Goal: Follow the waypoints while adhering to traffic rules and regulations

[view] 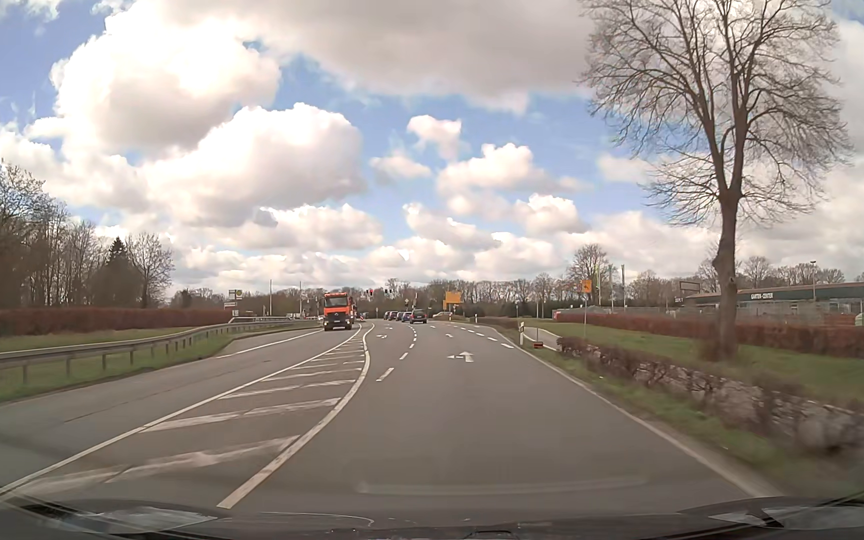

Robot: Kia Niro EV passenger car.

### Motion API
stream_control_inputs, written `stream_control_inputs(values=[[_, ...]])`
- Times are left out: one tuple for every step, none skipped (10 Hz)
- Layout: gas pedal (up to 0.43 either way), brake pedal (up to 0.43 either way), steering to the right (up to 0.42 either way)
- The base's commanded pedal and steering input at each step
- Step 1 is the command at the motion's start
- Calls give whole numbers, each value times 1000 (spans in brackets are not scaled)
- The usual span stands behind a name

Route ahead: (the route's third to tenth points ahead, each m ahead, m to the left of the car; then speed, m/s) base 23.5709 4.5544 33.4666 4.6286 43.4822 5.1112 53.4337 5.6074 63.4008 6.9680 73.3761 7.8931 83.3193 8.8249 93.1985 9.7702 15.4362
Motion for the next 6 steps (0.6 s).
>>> stream_control_inputs(values=[[0,110,9],[0,79,9],[0,43,5],[0,18,2],[0,0,0],[0,0,-2]])
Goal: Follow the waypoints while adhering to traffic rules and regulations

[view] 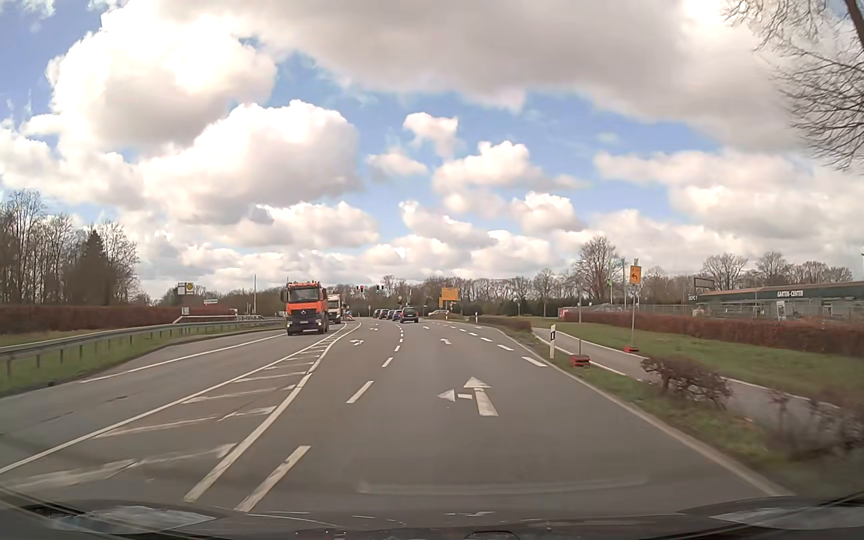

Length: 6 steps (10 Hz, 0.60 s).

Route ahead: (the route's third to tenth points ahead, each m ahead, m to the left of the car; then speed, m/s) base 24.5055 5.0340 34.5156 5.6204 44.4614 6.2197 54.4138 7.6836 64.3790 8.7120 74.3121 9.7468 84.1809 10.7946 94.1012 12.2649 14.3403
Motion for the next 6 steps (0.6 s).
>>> stream_control_inputs(values=[[0,0,-2],[0,0,-2],[0,0,-2],[0,0,-2],[0,6,-2],[0,18,-2]])
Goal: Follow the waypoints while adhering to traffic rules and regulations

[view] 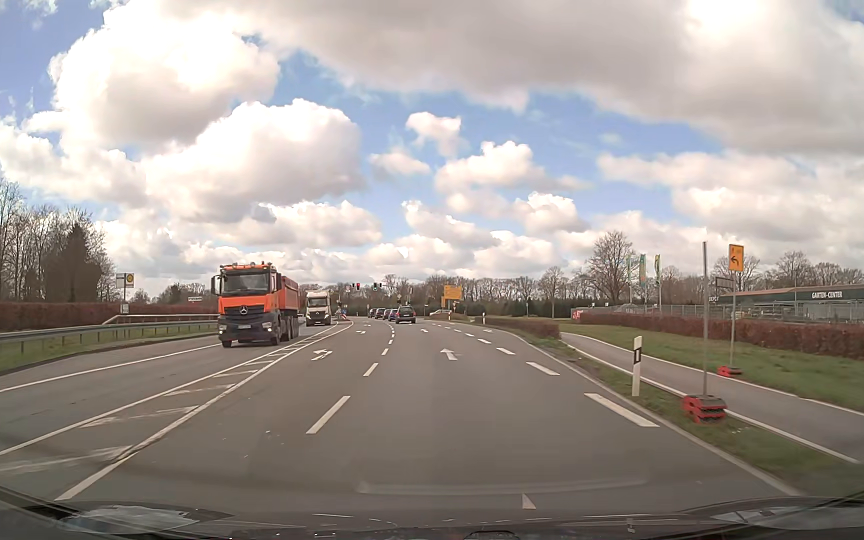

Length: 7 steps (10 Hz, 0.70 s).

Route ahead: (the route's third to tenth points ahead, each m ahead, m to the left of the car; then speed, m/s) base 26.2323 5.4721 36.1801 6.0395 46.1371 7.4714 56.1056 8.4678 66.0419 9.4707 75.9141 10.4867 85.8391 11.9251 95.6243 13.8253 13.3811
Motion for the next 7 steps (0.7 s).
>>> stream_control_inputs(values=[[0,24,-2],[0,24,-3],[0,24,-3],[0,18,-4],[0,18,-4],[0,6,-4],[0,0,-4]])
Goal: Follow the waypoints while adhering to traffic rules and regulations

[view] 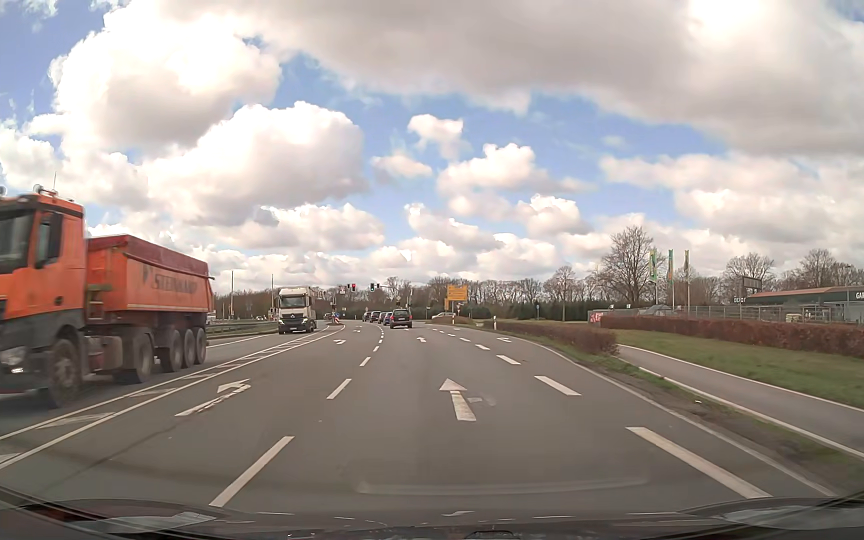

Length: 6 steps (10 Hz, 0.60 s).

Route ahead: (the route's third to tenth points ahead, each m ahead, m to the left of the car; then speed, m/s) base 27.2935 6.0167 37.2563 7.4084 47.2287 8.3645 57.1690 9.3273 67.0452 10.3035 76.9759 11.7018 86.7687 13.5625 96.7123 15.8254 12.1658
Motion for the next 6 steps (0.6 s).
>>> stream_control_inputs(values=[[0,0,-4],[0,0,-4],[0,0,-6],[0,0,-8],[138,0,-11],[177,0,-12]])
